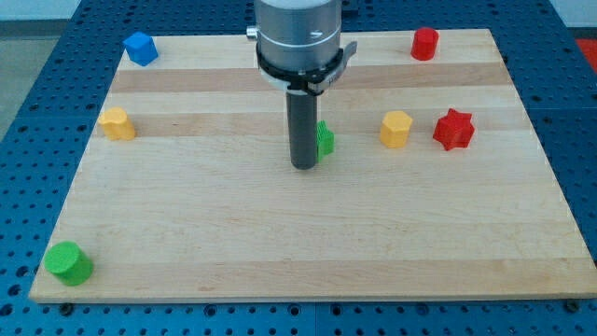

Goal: Place the arm at the bottom right of the green circle

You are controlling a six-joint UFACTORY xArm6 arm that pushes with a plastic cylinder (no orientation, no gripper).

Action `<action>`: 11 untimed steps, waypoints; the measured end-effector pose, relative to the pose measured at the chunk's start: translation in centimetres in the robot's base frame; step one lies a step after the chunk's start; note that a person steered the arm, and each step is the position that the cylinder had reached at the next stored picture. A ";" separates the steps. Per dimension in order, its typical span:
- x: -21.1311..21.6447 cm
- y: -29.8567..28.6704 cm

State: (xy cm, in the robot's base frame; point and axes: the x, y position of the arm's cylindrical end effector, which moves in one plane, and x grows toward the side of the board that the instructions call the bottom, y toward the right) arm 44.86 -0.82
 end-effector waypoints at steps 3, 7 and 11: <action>3.9 -0.3; 17.0 -13.0; 16.9 -20.6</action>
